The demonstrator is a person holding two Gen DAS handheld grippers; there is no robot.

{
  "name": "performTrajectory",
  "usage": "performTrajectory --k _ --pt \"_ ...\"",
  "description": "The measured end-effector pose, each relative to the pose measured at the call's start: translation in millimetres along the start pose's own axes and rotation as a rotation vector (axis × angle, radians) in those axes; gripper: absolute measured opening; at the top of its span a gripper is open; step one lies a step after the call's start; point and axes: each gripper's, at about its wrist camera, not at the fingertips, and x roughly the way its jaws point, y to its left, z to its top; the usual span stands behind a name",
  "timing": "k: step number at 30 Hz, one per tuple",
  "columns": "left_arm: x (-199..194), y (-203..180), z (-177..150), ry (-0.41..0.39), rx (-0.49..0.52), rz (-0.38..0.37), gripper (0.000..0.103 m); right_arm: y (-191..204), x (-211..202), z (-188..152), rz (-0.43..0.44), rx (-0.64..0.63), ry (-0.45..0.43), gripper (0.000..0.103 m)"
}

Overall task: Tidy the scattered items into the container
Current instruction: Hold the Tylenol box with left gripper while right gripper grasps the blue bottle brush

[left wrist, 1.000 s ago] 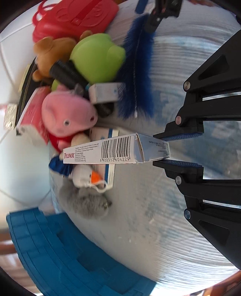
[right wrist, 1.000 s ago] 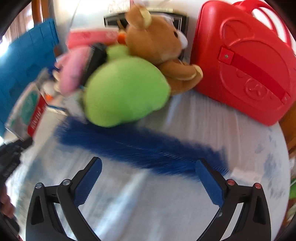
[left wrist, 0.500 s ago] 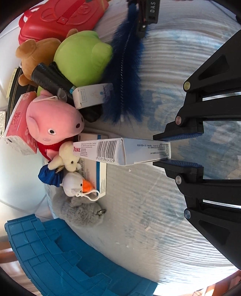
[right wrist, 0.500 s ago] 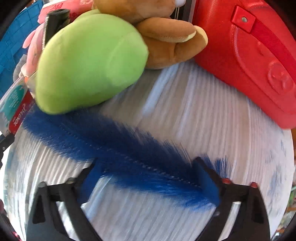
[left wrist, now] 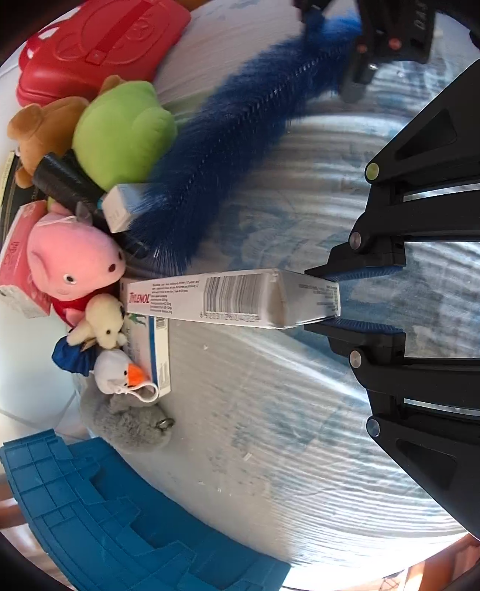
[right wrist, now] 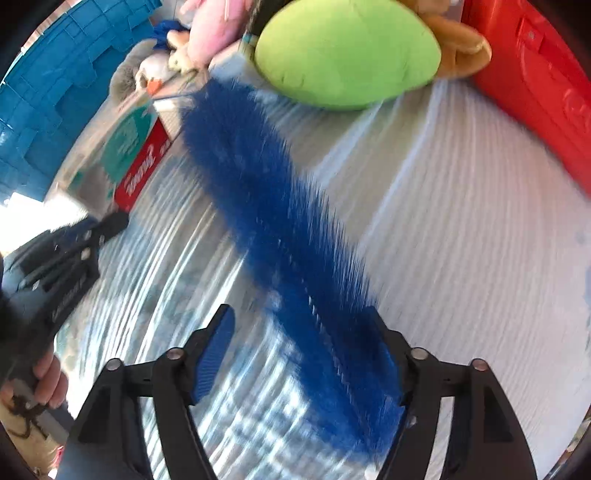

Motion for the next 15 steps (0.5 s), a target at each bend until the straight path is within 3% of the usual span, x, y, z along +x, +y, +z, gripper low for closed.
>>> performTrajectory --k 5,7,15 --pt "2.0 0.7 -8.2 -0.007 0.0 0.001 0.019 10.5 11.9 0.5 -0.094 -0.035 -0.038 0.1" --pt "-1.6 2.1 -10.7 -0.011 -0.004 -0.003 0.019 13.2 12.4 -2.9 -0.128 -0.023 -0.056 0.101" --pt "-18.2 8.6 -20.0 -0.02 -0.015 -0.018 0.019 6.0 8.8 -4.8 -0.123 0.012 -0.044 0.103"
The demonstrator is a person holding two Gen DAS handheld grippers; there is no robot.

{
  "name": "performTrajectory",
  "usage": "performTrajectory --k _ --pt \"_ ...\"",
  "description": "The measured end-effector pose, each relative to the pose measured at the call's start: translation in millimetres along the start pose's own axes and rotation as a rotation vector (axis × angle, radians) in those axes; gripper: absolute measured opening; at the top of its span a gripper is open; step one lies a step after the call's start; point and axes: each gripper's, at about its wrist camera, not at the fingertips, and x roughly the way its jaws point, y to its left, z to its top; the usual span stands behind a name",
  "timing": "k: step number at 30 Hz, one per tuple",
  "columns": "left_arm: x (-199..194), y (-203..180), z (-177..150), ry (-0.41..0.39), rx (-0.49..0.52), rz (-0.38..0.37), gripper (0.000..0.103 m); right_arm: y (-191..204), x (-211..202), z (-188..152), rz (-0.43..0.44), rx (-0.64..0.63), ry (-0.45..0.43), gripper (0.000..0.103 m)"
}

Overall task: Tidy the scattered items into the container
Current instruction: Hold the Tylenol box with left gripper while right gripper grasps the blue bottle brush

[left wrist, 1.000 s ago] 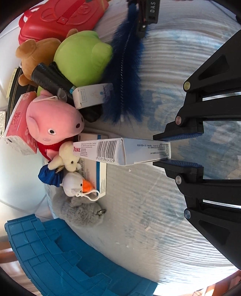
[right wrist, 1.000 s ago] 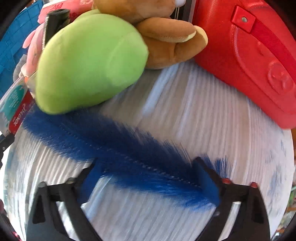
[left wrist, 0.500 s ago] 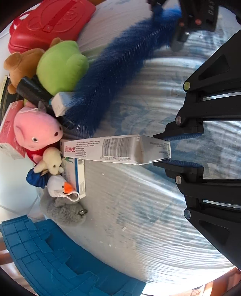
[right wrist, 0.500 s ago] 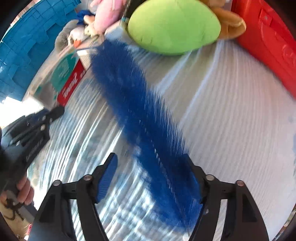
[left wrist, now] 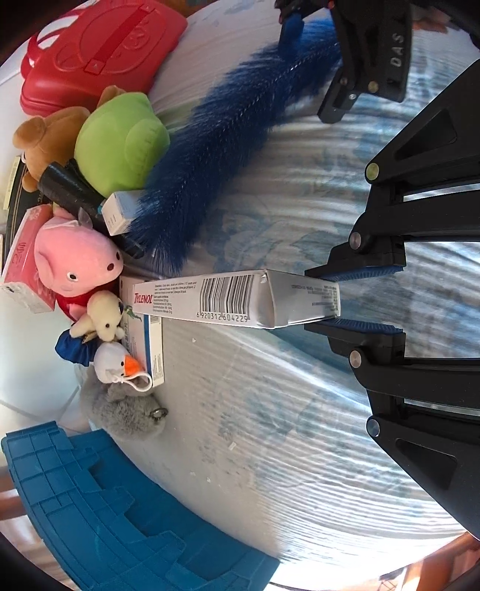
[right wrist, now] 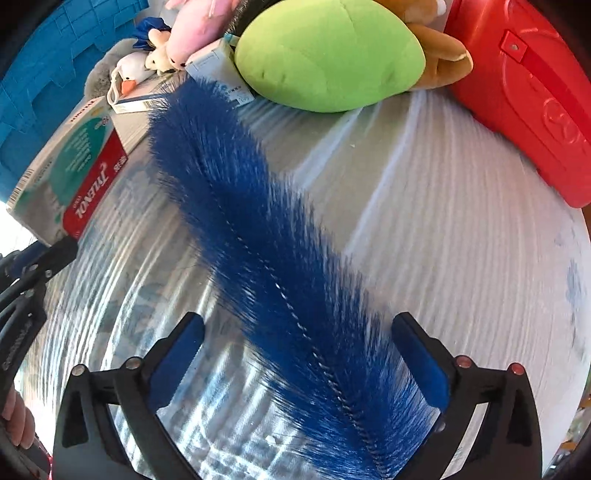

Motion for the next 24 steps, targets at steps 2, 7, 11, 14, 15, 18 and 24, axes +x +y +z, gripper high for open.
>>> performTrajectory --k 2,7,11,14,15,18,24 --pt "-1.9 -2.2 -3.4 0.007 0.002 -0.005 0.019 -0.9 -1.2 -1.0 -0.004 0.007 -0.005 0.103" --pt "-2.1 -4.1 -7.8 0.005 0.008 -0.017 0.019 -1.5 -3.5 0.9 -0.004 0.003 0.007 0.103" --pt "-3.0 -7.1 -10.8 0.01 0.009 -0.017 0.019 -1.4 -5.7 2.5 0.0 -0.013 0.014 0.103" --pt "-6.7 -7.7 -12.0 0.002 0.008 -0.015 0.019 -6.3 -21.2 1.4 -0.01 -0.002 -0.005 0.042" --pt "-7.0 -8.5 -12.0 0.003 0.007 -0.016 0.019 -8.9 -25.0 0.4 0.006 0.009 -0.012 0.025" --pt "-8.4 -9.5 -12.9 0.002 0.009 -0.017 0.019 -7.5 -27.8 -3.2 0.01 -0.018 -0.029 0.025" --pt "-9.1 -12.4 -16.4 -0.006 0.017 -0.01 0.019 -7.2 -32.6 -7.4 0.009 -0.018 -0.088 0.029"
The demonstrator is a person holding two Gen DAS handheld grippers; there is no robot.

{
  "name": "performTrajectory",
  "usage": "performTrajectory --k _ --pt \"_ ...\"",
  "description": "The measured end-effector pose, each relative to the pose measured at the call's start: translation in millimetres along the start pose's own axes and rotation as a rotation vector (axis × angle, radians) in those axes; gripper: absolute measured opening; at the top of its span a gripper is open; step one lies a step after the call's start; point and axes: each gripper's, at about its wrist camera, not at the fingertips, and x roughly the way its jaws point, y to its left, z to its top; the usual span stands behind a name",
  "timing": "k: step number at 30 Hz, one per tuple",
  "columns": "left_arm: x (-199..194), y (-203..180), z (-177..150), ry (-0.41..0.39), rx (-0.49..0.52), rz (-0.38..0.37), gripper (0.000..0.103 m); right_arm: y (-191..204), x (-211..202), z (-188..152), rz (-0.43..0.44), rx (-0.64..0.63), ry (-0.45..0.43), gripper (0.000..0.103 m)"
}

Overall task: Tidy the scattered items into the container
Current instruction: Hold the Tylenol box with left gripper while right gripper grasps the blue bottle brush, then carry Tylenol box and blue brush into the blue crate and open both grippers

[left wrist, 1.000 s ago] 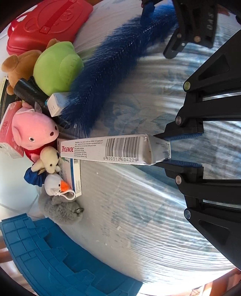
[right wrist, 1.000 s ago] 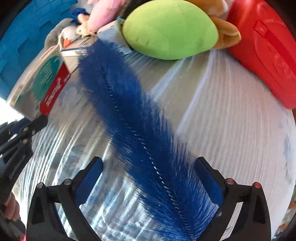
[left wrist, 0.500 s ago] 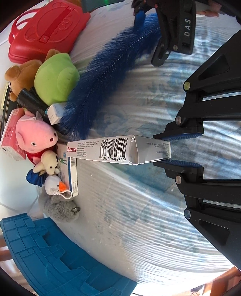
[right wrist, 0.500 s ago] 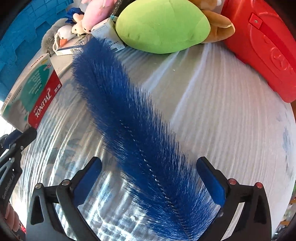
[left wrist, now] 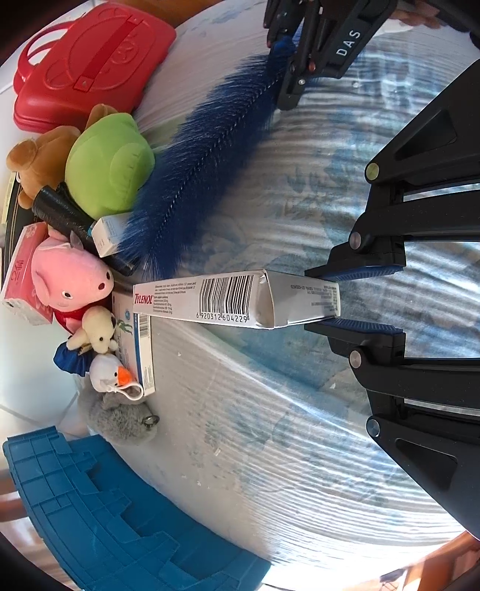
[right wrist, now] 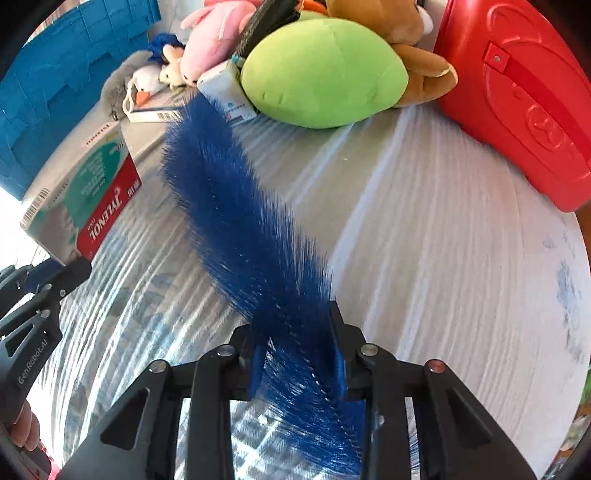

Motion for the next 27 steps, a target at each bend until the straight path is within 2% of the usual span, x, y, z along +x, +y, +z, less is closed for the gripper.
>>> performTrajectory --k 3,8,12,13,14,15,19,23,27 --pt "-8.8 -0.8 -0.1 -0.019 0.003 0.004 0.019 7.9 -9.0 -1.7 -0.007 -0.007 0.01 0.023" --pt "-29.5 5.9 9.8 -0.064 -0.003 0.011 0.019 23.7 -47.0 7.8 0.061 0.021 -0.074 0.02" --pt "-53.8 18.3 22.2 -0.124 -0.013 0.031 0.019 61.5 -77.0 10.0 0.098 0.021 -0.123 0.017" --pt "-59.4 22.0 25.1 -0.137 -0.016 0.037 0.019 57.4 -76.7 21.0 0.107 0.019 -0.136 0.017" --pt "-66.4 27.7 29.2 -0.151 -0.022 0.046 0.019 44.3 -68.0 41.5 0.118 0.017 -0.147 0.017" --pt "-71.5 32.3 32.1 -0.161 -0.027 0.051 0.019 49.4 -72.4 42.1 0.128 0.015 -0.158 0.017" --pt "-94.6 55.0 44.3 -0.208 -0.035 0.074 0.019 79.3 -110.2 24.0 0.166 -0.007 -0.215 0.017" --pt "-118.9 87.5 53.6 -0.265 -0.059 0.087 0.019 103.8 -137.2 52.8 0.187 -0.035 -0.272 0.017" --pt "-138.9 133.2 63.4 -0.318 -0.077 0.09 0.019 128.2 -142.4 81.2 0.203 -0.055 -0.31 0.016"
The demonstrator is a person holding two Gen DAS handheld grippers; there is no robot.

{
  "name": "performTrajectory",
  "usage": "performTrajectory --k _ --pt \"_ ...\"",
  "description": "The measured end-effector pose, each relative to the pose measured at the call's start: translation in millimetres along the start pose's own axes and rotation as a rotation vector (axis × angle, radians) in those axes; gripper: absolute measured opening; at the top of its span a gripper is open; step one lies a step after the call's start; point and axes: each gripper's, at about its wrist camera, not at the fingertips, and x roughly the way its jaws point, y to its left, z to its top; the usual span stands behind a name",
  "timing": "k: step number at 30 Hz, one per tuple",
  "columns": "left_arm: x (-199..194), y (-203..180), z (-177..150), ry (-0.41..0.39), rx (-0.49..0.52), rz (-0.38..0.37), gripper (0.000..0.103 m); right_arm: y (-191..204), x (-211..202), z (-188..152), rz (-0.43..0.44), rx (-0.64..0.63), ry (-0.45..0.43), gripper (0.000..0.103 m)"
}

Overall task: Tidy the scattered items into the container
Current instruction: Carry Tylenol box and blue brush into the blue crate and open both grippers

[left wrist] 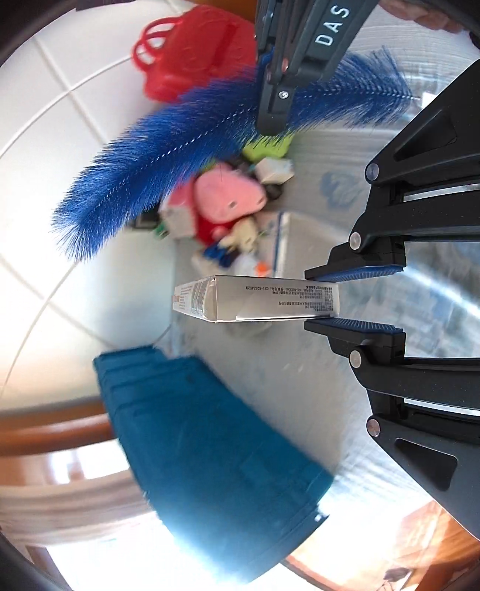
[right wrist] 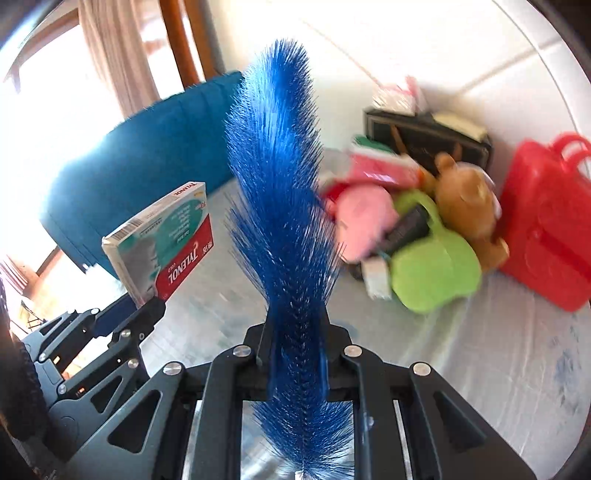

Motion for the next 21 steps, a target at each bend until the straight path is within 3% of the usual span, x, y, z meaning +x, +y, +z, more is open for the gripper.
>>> performTrajectory --k 11,21 --pt "-16.3 116.2 50.4 -0.117 0.054 -0.022 0.019 113.4 4.3 73.1 -0.08 -0.055 -0.093 0.016" --pt "12.0 175.7 86.8 -0.098 0.029 -0.028 0.019 169.9 44.4 127.8 -0.099 -0.106 -0.083 0.016"
